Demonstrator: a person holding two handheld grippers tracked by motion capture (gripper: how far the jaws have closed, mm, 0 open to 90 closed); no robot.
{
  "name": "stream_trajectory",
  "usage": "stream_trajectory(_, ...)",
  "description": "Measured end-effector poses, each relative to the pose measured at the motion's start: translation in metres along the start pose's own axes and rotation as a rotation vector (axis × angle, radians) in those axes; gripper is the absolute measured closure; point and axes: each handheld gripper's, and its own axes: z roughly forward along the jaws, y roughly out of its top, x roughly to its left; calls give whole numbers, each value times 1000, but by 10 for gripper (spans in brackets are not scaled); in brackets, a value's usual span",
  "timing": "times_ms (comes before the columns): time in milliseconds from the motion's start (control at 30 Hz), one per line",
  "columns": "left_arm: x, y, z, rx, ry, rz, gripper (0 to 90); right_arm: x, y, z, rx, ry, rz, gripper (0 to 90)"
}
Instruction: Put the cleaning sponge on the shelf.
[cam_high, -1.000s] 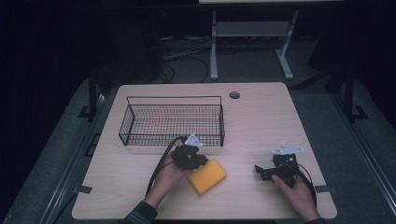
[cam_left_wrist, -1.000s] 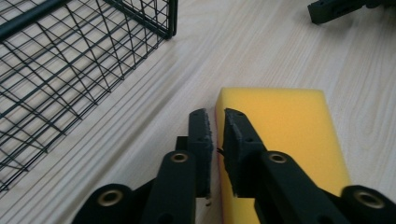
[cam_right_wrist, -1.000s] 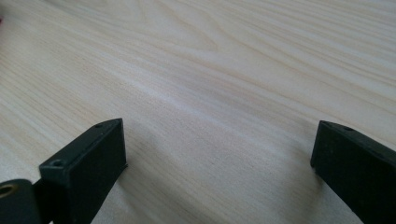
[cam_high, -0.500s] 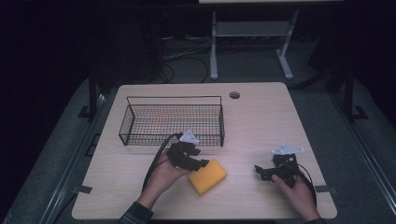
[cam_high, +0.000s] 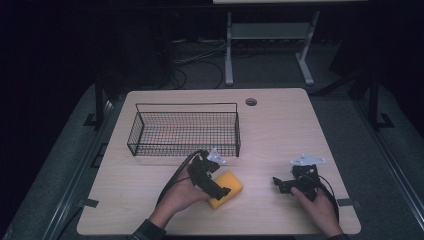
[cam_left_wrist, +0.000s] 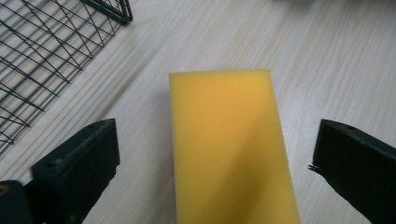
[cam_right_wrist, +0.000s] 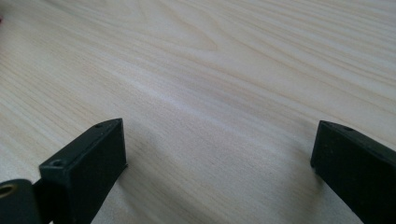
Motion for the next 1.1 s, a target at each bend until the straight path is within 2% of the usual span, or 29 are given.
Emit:
stream_trajectory(433, -12, 1, 21, 71, 40, 39, 0, 0, 0, 0, 0, 0, 0, 25)
stream_trajectory(667, -14, -1, 32, 109, 46, 42, 0, 0, 0, 0, 0, 0, 1, 25)
stream_trajectory(900, -14, -2, 34, 130, 46, 35, 0, 0, 0, 0, -1, 0, 0, 25)
stream_trajectory(1100, -13, -2, 32, 124, 46, 38, 129, 0, 0, 0, -1, -1, 0, 25)
